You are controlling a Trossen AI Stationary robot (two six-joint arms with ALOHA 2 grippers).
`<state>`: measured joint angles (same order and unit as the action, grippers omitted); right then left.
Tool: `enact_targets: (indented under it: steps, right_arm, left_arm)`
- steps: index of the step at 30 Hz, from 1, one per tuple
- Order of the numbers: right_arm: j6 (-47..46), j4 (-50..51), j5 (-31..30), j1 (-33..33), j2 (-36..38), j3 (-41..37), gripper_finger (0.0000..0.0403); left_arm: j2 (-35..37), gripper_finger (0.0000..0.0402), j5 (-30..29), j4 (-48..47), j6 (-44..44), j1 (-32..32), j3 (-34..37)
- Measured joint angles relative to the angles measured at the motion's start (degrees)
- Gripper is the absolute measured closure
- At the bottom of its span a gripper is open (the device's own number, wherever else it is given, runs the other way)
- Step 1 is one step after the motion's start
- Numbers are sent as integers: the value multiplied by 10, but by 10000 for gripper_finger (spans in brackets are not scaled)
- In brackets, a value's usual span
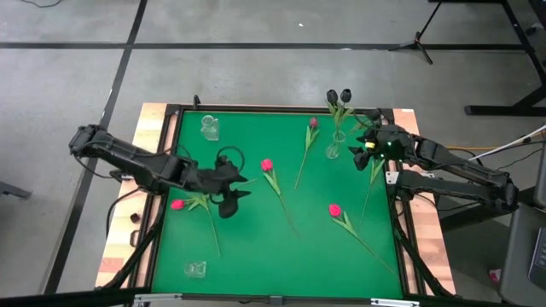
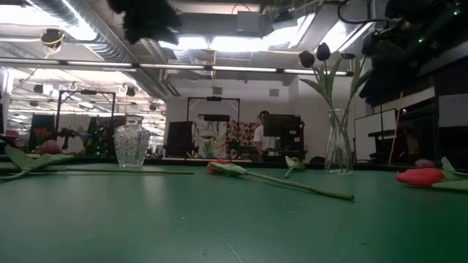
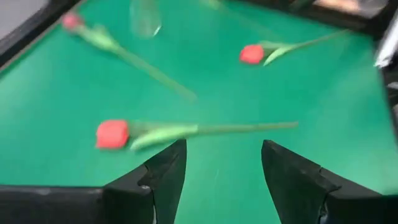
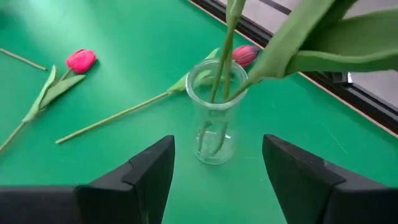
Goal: Sort flowers into vase by color
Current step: Put the bottom dark red flower into the bottom transparent vase
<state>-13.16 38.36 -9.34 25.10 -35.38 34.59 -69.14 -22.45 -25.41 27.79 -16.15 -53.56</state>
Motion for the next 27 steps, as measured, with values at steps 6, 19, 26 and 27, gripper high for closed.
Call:
enact_targets:
  steps: [6,19,26,27]
  right_arm:
    - [-13,-21,24,0,0,0,160]
    - [-18,-24,47,0,-1,0,160]
    - [-18,-24,49,0,-1,0,160]
    - [-18,-24,49,0,-1,0,160]
  left_arm:
    - [0,198,-26,-116,103,-48,0]
    - [-59,198,-86,-261,350,-100,0]
    - [-130,198,-29,-339,612,-111,0]
    - [-140,198,-19,-355,640,-113,0]
